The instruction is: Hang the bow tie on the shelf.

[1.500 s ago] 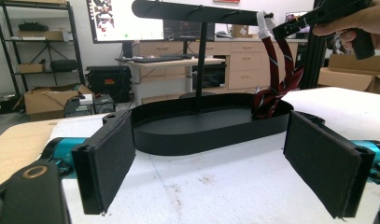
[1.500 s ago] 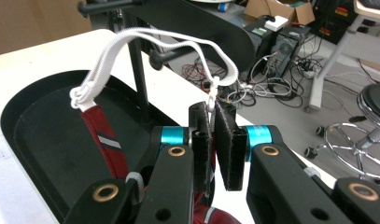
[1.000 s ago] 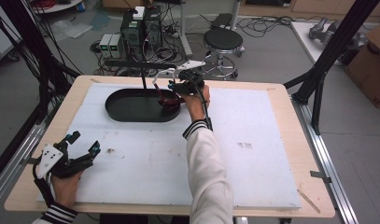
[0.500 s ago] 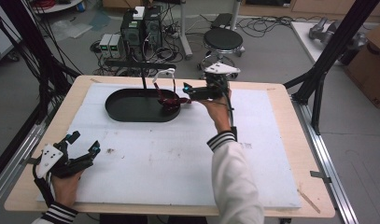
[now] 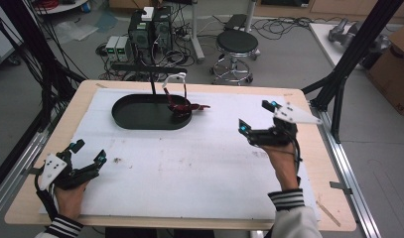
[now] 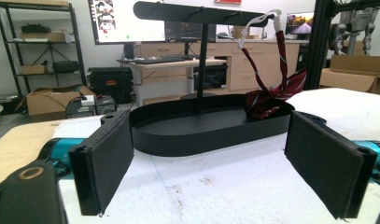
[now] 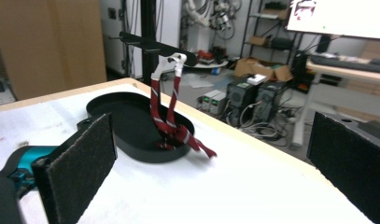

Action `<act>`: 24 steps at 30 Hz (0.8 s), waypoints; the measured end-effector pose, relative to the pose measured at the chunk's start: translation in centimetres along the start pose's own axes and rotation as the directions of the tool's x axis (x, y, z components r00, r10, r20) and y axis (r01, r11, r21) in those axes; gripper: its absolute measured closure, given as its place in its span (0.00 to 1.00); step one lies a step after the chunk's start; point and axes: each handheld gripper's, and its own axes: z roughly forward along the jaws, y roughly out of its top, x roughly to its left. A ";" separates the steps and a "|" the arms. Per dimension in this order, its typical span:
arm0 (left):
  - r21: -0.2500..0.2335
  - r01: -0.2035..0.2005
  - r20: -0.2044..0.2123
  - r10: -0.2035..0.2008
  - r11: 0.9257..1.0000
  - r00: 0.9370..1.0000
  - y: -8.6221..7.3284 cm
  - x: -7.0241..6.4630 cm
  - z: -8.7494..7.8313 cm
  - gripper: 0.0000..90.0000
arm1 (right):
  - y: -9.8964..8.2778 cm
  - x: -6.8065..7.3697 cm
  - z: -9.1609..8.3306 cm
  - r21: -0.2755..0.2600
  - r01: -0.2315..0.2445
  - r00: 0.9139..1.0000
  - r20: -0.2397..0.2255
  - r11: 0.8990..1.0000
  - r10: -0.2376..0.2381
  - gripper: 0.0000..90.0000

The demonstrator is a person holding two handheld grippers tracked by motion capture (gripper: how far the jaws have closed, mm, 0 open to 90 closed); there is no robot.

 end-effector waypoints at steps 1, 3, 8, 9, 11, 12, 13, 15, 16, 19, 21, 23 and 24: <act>0.000 0.000 0.000 0.000 1.000 1.000 0.0 0.0 0.0 0.18 | -0.4 0.0 -1.0 -0.005 -0.002 1.000 0.007 1.000 0.002 0.00; 0.004 -0.001 -0.001 0.001 1.000 1.000 0.0 0.0 0.0 0.17 | -1.5 0.1 -2.9 -0.016 -0.004 0.999 0.033 1.000 0.004 0.00; 0.006 0.007 -0.004 -0.007 1.000 1.000 0.0 0.0 0.1 0.17 | -4.6 0.4 -6.6 -0.047 -0.025 0.994 0.102 0.999 0.030 0.01; 0.007 0.005 -0.003 -0.005 1.000 1.000 0.0 0.0 0.1 0.17 | -5.4 0.5 -7.2 -0.068 -0.030 0.992 0.119 0.997 0.038 0.01; 0.006 0.004 -0.004 -0.004 1.000 1.000 0.0 0.0 0.1 0.18 | -7.0 0.9 -8.0 -0.114 -0.063 0.988 0.136 0.991 0.079 0.01; 0.006 0.003 -0.004 -0.003 1.000 1.000 0.0 0.0 0.1 0.18 | -7.8 1.1 -8.1 -0.127 -0.072 0.986 0.140 0.989 0.090 0.01; 0.006 0.003 -0.004 -0.003 1.000 1.000 0.0 0.0 0.1 0.18 | -8.5 1.3 -8.2 -0.132 -0.072 0.985 0.147 0.989 0.091 0.01; 0.007 0.001 -0.003 -0.001 1.000 1.000 0.0 0.0 0.1 0.17 | -9.3 1.6 -8.2 -0.133 -0.071 0.984 0.151 0.988 0.091 0.01; 0.007 0.001 -0.003 -0.001 1.000 1.000 0.0 0.0 0.1 0.18 | -9.9 1.9 -8.1 -0.138 -0.074 0.984 0.150 0.988 0.095 0.01; 0.007 0.000 -0.003 0.000 1.000 1.000 0.0 0.0 0.1 0.17 | -11.9 2.8 -6.9 -0.147 -0.072 0.984 0.152 0.986 0.095 0.01; 0.006 0.000 -0.004 0.000 1.000 1.000 0.0 0.0 0.1 0.18 | -12.5 3.2 -6.0 -0.142 -0.067 0.985 0.150 0.988 0.088 0.01; 0.005 -0.001 -0.004 0.001 1.000 1.000 0.0 0.0 0.0 0.17 | -12.8 3.4 -5.6 -0.141 -0.061 0.984 0.154 0.988 0.083 0.01; 0.006 -0.001 -0.004 0.002 1.000 1.000 0.0 0.0 0.0 0.18 | -13.0 3.5 -5.3 -0.136 -0.060 0.985 0.153 0.989 0.081 0.01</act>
